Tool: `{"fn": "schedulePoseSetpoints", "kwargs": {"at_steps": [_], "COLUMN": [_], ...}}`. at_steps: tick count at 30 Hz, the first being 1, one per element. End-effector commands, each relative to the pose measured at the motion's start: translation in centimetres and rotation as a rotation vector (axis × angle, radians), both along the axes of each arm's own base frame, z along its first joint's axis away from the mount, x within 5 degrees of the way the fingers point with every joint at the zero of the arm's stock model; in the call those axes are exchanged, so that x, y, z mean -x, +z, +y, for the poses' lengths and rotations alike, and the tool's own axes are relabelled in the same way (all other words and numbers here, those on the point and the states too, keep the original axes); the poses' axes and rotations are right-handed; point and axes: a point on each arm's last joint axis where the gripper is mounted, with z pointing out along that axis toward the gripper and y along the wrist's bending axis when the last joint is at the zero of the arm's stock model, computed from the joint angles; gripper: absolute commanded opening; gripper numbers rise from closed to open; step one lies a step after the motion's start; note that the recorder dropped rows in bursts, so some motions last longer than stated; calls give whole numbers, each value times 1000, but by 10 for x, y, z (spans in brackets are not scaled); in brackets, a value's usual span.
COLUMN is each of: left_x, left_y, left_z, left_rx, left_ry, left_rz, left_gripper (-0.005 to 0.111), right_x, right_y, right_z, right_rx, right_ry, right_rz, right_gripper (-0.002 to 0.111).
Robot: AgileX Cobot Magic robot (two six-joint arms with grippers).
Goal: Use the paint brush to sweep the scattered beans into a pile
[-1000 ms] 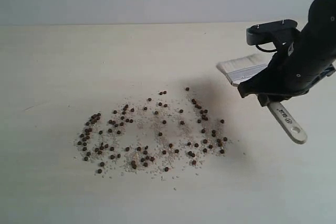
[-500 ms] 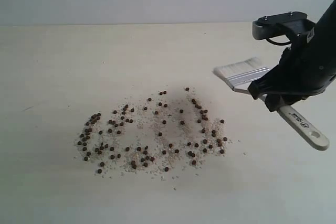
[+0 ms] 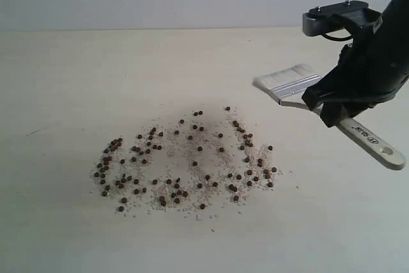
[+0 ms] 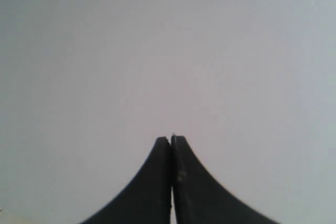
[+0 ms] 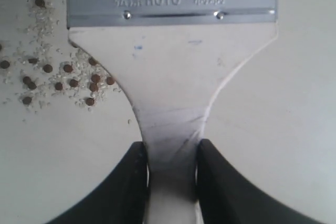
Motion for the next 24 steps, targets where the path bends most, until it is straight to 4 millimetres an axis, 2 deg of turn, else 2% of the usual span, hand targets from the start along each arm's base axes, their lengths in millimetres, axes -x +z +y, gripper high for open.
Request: {"fn": "schedulePoseSetpoints", "kwargs": {"at_steps": [1,4,6,9,10,14,16,18,22,23,24], "left_x": [7,-1,-16,-52,-63,-104,-124,-135,-156,-168,-172], "left_y": [19,48,69,95,97,114,109,106,86,76,73], "left_z": [-8,-17,-24,-32,-35,-47,-49,-52,-60,-67,-71], "left_rx": [-70,-215,-368,-542,-606,-1005,-1170,-1295,-1356,-1393,-1429], "left_ry": [-72,-109,-137,-250,-289,-464,-574,-660,-752,-733,-717], "left_rz": [-215,-191,-132,5,45,116,134,112,139,176,178], "left_gripper": [0,0,0,0,0,0,0,2,5,5,5], "right_x": [-3,-6,-6,-7,-7,-9,-13,-18,-27,-32,-35], "right_y": [9,15,18,22,23,23,21,20,19,19,19], "right_z": [5,10,13,16,16,19,21,24,33,38,39], "right_rx": [-32,-79,-104,-136,-143,-170,-172,-186,-247,-274,-276], "right_ry": [43,42,49,49,47,65,71,68,122,146,146], "right_rz": [26,15,18,18,17,5,14,22,50,67,66], "right_gripper": [0,0,0,0,0,0,0,0,0,0,0]}}
